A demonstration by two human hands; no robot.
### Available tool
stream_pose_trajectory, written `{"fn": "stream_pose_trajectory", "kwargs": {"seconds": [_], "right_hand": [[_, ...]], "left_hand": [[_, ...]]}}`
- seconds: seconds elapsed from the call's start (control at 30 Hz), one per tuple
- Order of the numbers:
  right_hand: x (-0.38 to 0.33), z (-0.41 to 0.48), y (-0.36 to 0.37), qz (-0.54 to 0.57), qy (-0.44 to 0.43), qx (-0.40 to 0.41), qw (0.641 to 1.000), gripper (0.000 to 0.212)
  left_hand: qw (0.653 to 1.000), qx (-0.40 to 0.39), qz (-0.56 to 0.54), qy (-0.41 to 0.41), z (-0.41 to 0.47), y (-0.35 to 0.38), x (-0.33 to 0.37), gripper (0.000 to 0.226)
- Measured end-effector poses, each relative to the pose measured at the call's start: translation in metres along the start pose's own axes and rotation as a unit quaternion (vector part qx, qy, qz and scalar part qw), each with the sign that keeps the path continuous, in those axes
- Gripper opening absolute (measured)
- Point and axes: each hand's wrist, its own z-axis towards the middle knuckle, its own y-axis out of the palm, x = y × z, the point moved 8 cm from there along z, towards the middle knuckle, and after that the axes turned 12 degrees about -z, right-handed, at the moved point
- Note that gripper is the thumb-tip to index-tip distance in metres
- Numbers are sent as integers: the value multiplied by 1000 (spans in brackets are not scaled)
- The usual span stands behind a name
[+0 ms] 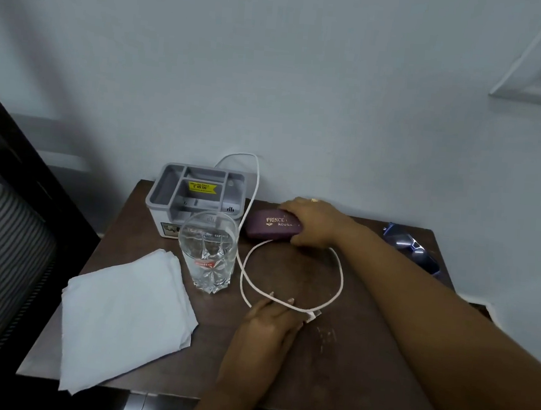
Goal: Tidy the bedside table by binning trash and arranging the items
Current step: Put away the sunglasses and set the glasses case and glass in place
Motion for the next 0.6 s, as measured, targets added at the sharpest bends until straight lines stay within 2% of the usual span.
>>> {"fn": "stream_pose_trajectory", "kwargs": {"seconds": [0.1, 0.2, 0.3, 0.43, 0.53, 0.6], "right_hand": [[17, -24, -20, -22, 35, 82, 996, 62], [41, -80, -35, 58, 112, 167, 978, 62], [56, -150, -31, 145, 171, 221, 949, 57], [54, -235, 7, 214, 235, 235, 919, 64], [41, -269, 40, 199, 242, 207, 927, 70], [30, -278, 58, 177, 238, 196, 935, 76]], "left_hand": [[998, 15, 57, -6, 1, -11, 2, 25], [988, 27, 122, -86, -1, -15, -11, 33], [983, 7, 145, -115, 0, -6, -18, 53], [990, 19, 93, -105, 18, -3, -16, 47], [988, 10, 27, -152, 36, 9, -19, 46], [989, -43, 48, -132, 43, 28, -16, 51]]}}
